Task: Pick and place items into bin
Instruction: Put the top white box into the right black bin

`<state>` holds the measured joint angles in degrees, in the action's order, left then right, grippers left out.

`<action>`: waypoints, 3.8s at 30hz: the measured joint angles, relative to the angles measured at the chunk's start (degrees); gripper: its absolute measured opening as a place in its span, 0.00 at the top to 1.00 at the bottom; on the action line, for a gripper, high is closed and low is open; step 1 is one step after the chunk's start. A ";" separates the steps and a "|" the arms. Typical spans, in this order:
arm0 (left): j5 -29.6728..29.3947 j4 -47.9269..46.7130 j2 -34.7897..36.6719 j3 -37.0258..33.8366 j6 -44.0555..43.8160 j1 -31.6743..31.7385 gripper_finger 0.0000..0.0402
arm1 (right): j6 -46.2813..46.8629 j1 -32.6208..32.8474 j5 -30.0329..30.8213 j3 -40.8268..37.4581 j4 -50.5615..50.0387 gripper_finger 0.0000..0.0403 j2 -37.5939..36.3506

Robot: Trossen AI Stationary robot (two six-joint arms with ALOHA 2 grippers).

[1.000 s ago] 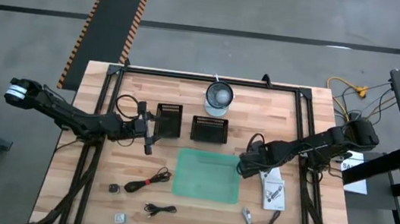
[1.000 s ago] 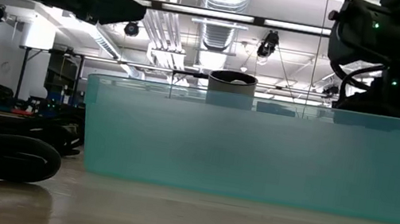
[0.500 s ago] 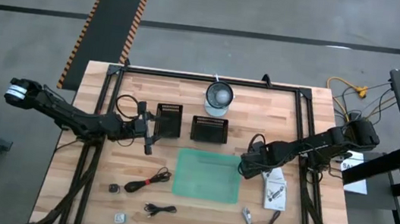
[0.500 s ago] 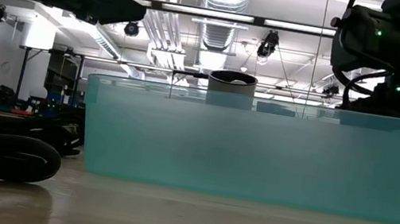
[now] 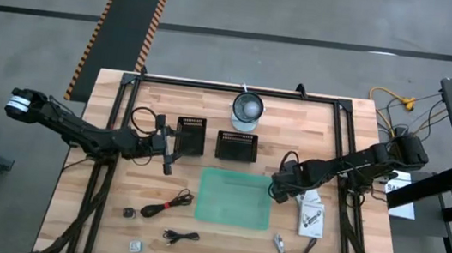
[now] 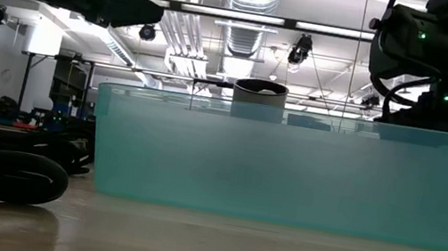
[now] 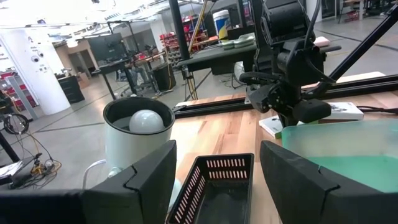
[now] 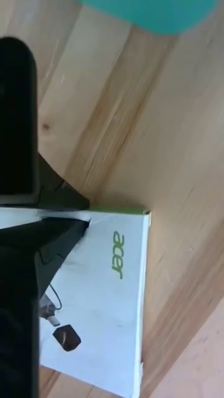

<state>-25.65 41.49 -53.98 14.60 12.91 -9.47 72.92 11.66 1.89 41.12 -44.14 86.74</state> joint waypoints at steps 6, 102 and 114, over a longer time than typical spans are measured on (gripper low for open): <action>0.00 0.01 0.00 0.01 0.00 0.00 0.47 | -2.59 -0.68 0.68 1.55 -0.28 0.98 0.00; -0.37 -0.03 0.01 -0.01 0.05 0.03 0.47 | -77.96 -19.21 -0.94 44.77 1.27 0.98 27.02; -0.37 -0.03 0.02 -0.01 0.06 0.04 0.47 | -77.62 -19.21 -0.90 44.77 1.25 0.93 27.02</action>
<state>-26.02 41.45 -53.95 14.59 12.97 -9.43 -4.70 -7.55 0.99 85.89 -42.89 113.75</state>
